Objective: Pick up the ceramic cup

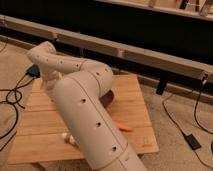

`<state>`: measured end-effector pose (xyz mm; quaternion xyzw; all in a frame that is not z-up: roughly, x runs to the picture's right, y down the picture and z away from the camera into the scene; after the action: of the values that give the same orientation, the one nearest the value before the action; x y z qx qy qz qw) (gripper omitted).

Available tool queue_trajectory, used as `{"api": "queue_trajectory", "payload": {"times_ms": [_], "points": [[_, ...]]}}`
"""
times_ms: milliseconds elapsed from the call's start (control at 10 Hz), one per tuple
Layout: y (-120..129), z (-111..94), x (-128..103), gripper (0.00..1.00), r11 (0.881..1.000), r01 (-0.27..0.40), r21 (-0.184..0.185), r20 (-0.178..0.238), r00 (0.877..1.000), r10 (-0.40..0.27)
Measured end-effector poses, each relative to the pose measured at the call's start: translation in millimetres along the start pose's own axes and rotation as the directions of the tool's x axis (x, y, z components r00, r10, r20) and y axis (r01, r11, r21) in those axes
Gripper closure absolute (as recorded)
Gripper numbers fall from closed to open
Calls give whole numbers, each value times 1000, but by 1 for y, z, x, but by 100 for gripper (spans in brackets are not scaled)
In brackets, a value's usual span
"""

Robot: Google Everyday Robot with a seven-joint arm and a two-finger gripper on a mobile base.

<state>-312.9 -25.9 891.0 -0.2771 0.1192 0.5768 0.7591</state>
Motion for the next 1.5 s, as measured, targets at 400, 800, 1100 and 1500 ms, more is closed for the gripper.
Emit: {"api": "queue_trajectory", "payload": {"times_ms": [400,800,1100,1500], "points": [[0,-5,-1,20,996,-26,-89,-13,1000,25],[-4,-5,0,20,994,-11,-106,-22,1000,9],[3,0,2,20,995,31,-91,-30,999,-34],[14,6,2,20,994,87,-66,-33,995,-89]]}}
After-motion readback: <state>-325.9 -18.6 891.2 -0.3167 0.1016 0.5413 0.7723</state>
